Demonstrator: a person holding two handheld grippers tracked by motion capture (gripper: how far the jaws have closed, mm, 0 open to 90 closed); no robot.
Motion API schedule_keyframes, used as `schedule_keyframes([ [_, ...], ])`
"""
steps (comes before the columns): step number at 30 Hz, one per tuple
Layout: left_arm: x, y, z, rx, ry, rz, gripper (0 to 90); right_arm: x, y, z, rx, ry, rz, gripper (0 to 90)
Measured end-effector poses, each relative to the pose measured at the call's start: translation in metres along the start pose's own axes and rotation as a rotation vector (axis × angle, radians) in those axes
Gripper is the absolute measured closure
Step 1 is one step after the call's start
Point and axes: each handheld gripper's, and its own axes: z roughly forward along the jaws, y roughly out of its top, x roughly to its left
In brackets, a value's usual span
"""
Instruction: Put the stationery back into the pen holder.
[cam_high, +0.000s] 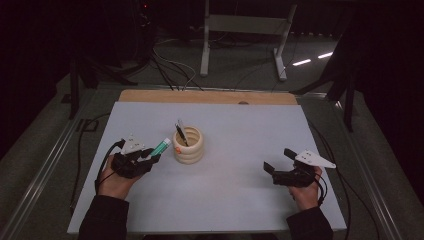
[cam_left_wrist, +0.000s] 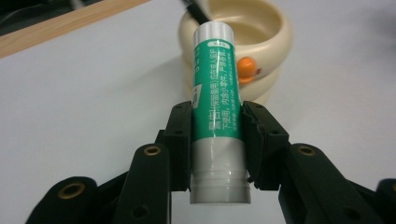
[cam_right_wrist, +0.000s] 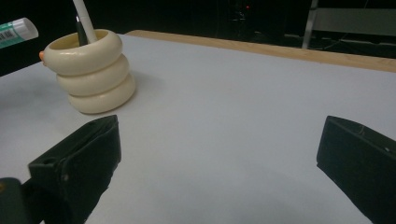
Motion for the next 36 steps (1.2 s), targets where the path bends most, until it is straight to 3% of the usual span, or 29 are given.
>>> schedule_keyframes([
  [11, 0.004, 0.014, -0.004, -0.021, -0.053, 0.034, 66.0, 0.0, 0.0, 0.0, 0.002, 0.0, -0.001, 0.0],
  [27, 0.01, 0.032, -0.003, -0.022, -0.061, 0.045, 66.0, 0.0, 0.0, 0.0, 0.0, 0.005, 0.009, 0.0],
  [36, 0.014, 0.039, 0.002, -0.027, -0.072, 0.029, 66.0, -0.002, 0.001, -0.001, -0.012, 0.014, 0.028, 0.0],
])
